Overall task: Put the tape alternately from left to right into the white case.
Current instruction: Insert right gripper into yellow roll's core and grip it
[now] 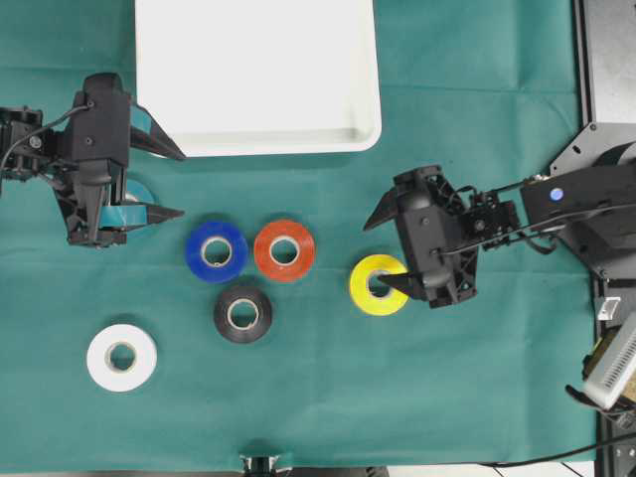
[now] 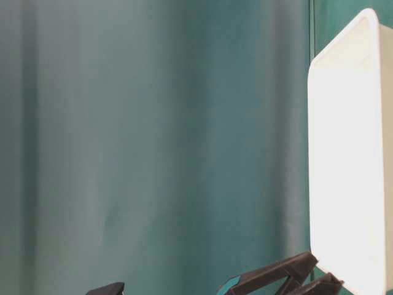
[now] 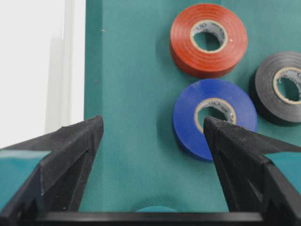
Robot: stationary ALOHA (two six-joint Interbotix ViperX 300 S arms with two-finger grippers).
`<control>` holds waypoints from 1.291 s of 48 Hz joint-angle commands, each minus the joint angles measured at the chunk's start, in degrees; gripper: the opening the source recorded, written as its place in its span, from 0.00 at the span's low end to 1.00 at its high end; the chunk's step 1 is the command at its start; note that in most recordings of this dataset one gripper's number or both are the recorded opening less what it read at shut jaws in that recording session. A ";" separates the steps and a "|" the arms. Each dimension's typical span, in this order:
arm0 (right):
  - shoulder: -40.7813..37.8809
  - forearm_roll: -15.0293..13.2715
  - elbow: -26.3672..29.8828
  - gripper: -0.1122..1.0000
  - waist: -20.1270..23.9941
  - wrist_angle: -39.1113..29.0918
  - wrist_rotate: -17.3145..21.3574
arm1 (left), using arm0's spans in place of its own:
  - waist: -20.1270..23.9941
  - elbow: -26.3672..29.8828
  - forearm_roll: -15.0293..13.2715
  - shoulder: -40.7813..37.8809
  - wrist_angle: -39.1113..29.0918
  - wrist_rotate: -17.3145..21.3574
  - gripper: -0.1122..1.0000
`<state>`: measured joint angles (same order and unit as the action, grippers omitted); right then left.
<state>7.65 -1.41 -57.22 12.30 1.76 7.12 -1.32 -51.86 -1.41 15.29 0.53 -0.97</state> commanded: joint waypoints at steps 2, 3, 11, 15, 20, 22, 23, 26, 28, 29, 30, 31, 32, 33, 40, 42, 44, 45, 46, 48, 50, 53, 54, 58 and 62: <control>-1.32 -0.09 1.41 0.78 0.26 0.09 0.09 | 0.18 0.53 -0.18 0.53 0.44 0.00 0.92; -1.58 -0.09 1.49 0.78 0.26 0.09 0.09 | 0.18 0.53 -0.09 0.53 0.44 0.00 0.92; -3.69 -0.09 2.46 0.77 0.26 -0.26 0.09 | 0.09 0.53 -0.09 0.53 0.44 0.00 0.92; -4.39 -0.09 2.81 0.77 0.26 -0.53 0.09 | 0.18 0.53 -0.09 0.44 0.44 0.00 0.92; -5.54 -0.09 3.25 0.78 0.26 -0.62 0.09 | 0.18 0.53 -0.09 0.53 0.44 0.00 0.92; -5.98 -0.09 3.43 0.78 0.26 -0.62 0.09 | 0.18 0.53 -0.09 0.53 0.44 0.00 0.92; -6.06 -0.09 3.52 0.78 0.26 -0.62 0.09 | 0.18 0.53 -0.09 0.53 0.44 0.00 0.92; -6.50 -0.09 3.78 0.78 0.26 -0.62 0.09 | 0.18 0.53 -0.09 0.53 0.44 0.00 0.92; -6.68 -0.09 3.78 0.77 0.26 -0.62 0.09 | 0.18 0.53 -0.09 0.53 0.44 0.00 0.92; -6.68 -0.09 3.78 0.78 0.26 -0.62 0.09 | 0.18 0.53 -0.09 0.53 0.44 0.00 0.92; -6.68 -0.09 3.87 0.78 0.18 -0.62 0.09 | 0.18 0.53 -0.09 0.53 0.44 0.00 0.92; -6.68 -0.09 3.78 0.77 0.26 -0.62 0.09 | 0.18 0.53 -0.09 0.53 0.44 0.00 0.92; -6.68 -0.09 3.87 0.77 0.18 -0.62 0.09 | 0.18 0.53 -0.18 0.53 0.44 0.00 0.92; -6.68 -0.09 3.87 0.77 0.26 -0.62 0.09 | 0.18 0.53 -0.18 0.53 0.44 0.00 0.92; -6.68 -0.09 4.22 0.75 0.26 -0.62 0.09 | 0.18 0.53 -0.09 0.53 0.44 0.00 0.92; -6.68 -0.09 4.31 0.71 0.26 -0.62 0.09 | 0.18 0.53 -0.09 0.53 0.44 0.00 0.92; -6.68 -0.09 4.39 0.65 0.18 -0.70 0.09 | 0.18 0.44 -0.18 0.53 0.44 0.00 0.92; -6.68 -0.09 4.48 0.60 0.26 -0.70 0.09 | 0.18 0.53 -0.09 0.44 0.44 0.00 0.92; -6.68 -0.09 4.48 0.55 0.26 -0.62 0.09 | 0.18 0.53 -0.18 0.53 0.44 0.00 0.92; -6.68 -0.09 4.66 0.44 0.18 -0.62 0.09 | 0.18 0.44 -0.09 0.53 0.44 0.00 0.92; -6.68 -0.09 4.75 0.33 0.26 -0.70 0.09 | 0.18 0.44 -0.18 0.53 0.44 0.00 0.92; -6.68 -0.09 4.92 0.21 0.18 -0.70 0.09 | 0.18 0.44 -0.18 0.53 0.44 0.00 0.92; -6.68 -0.09 4.92 0.17 0.26 -0.62 0.09 | 0.18 0.44 -0.09 0.53 0.44 0.00 0.92; -6.59 -0.09 5.01 0.12 0.26 -0.70 0.09 | 0.18 0.35 -0.09 0.53 0.44 0.00 0.92; -6.59 -0.09 5.10 0.12 0.26 -0.70 0.09 | 0.18 0.35 -0.09 0.53 0.44 0.00 0.92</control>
<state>0.35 -1.49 -53.17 12.39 0.88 7.12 -1.23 -52.03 -1.49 15.29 0.53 -0.97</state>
